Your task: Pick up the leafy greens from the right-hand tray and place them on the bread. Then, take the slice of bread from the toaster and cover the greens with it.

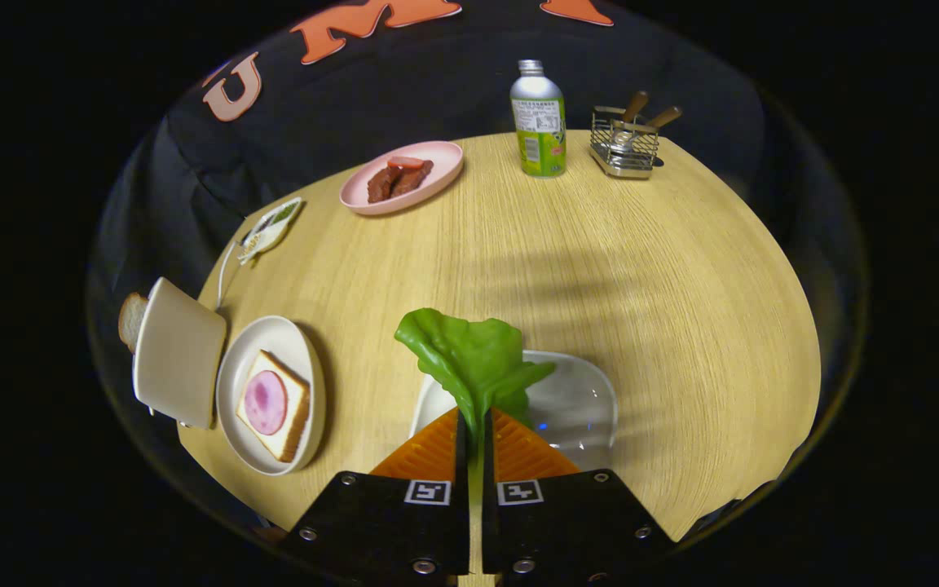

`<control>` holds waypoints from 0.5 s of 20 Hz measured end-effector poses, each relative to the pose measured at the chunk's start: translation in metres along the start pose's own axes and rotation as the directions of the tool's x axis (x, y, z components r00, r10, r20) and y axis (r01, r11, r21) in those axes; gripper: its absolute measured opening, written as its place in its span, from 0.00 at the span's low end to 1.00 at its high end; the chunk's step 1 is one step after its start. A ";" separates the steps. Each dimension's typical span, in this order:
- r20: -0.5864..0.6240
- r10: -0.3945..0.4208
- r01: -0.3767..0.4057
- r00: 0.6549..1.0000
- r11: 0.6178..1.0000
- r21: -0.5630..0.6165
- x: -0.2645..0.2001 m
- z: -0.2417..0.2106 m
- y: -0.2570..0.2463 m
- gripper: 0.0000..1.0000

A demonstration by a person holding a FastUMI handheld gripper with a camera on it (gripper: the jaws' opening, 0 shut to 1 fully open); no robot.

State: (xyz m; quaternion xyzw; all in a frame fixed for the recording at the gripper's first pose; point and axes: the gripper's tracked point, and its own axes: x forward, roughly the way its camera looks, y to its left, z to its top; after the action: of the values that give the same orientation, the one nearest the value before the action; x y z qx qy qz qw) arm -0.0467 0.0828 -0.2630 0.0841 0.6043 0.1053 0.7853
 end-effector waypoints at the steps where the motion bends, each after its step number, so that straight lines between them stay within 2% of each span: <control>1: 0.017 0.019 -0.019 1.000 1.000 -0.005 -0.006 0.004 0.008 0.07; 6: 0.074 0.117 -0.113 0.990 0.992 -0.057 -0.028 0.023 0.062 0.06; 10: 0.056 0.198 -0.189 0.979 0.972 -0.139 -0.024 0.022 0.120 0.06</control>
State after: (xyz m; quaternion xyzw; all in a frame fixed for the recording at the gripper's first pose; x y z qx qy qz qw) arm -0.0387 0.1919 -0.2041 0.0938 0.5573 0.2186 0.7955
